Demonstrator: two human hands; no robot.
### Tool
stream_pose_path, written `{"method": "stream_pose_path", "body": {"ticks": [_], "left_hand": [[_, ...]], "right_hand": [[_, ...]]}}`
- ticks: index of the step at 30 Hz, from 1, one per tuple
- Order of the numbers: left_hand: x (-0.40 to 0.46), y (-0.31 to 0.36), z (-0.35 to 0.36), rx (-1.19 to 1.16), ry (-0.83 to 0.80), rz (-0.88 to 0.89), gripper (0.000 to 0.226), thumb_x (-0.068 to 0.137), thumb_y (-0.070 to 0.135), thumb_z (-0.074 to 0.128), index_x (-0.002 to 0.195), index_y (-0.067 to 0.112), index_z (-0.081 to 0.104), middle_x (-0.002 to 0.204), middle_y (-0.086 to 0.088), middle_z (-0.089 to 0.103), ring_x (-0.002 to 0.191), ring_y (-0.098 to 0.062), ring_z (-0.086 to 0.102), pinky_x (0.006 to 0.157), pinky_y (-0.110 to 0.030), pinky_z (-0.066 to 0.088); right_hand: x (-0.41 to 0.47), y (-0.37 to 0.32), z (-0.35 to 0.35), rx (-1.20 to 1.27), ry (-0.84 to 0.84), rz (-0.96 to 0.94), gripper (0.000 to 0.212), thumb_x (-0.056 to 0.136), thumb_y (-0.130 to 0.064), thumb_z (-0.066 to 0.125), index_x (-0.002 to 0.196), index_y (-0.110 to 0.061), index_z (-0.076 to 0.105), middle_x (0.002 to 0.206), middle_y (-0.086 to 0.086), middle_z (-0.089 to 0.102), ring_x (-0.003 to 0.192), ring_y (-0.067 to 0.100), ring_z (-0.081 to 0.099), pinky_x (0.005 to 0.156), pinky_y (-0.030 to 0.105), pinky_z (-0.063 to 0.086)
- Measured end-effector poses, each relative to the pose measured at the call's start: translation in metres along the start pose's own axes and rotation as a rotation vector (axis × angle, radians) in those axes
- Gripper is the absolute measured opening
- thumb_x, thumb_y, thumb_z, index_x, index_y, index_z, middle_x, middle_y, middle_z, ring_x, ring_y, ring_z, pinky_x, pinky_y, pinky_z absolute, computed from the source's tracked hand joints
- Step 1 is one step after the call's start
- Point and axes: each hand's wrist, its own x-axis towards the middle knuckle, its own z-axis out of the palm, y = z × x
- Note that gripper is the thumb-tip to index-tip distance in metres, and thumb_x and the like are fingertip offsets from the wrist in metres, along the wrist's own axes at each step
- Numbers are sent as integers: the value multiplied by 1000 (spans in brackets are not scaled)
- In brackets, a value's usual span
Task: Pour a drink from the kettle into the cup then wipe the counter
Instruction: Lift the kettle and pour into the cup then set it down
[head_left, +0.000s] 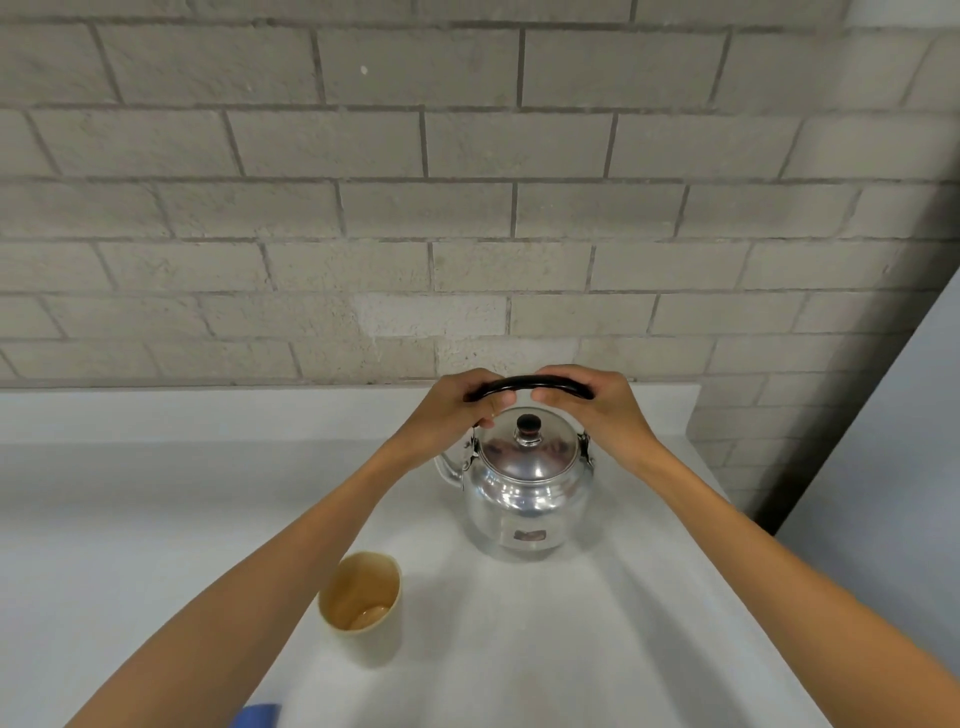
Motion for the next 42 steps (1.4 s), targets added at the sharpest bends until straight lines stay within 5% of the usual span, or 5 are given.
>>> {"method": "stream_pose_path", "body": {"ticks": [8,20,27,33,42], "left_hand": [[-40,61,-1,-55,3,56,4,87,19,66,91,20,66,82,0,62,62,-1,65,58,-10,48],[-108,67,-15,-39,-17,64,25,80,28,71,102,16,68,92,-3,67,83,-12,65,77,-28,57],[-160,8,-36,99,96,-41,88,58,53,80,134,33,41,130,14,53,123,0,46,104,-28,38],[-205,-61,-27,4,210,-198,122,50,44,85,148,29,13,152,6,29,138,-7,28,117,-35,21],[-219,-99,-6,-120,204,-238,126,51,30,91,147,37,9,145,11,34,125,-1,44,99,-18,37]], "right_hand": [[-34,-57,-9,-27,31,-108,19,76,-21,78,95,-22,76,92,-10,76,90,4,69,80,11,49],[-75,-89,16,-48,-71,-203,21,77,-19,77,86,-38,75,91,-16,75,90,2,69,79,10,48],[-88,-82,27,-76,-129,-136,20,75,-19,79,93,-27,75,89,-16,76,87,0,69,76,8,48],[-91,-82,34,-141,-162,-162,20,75,-19,78,89,-34,74,90,-18,75,88,0,69,78,9,48],[-90,-84,41,-209,-229,-133,19,75,-26,79,93,-25,75,92,-15,75,90,1,68,81,10,49]]}}
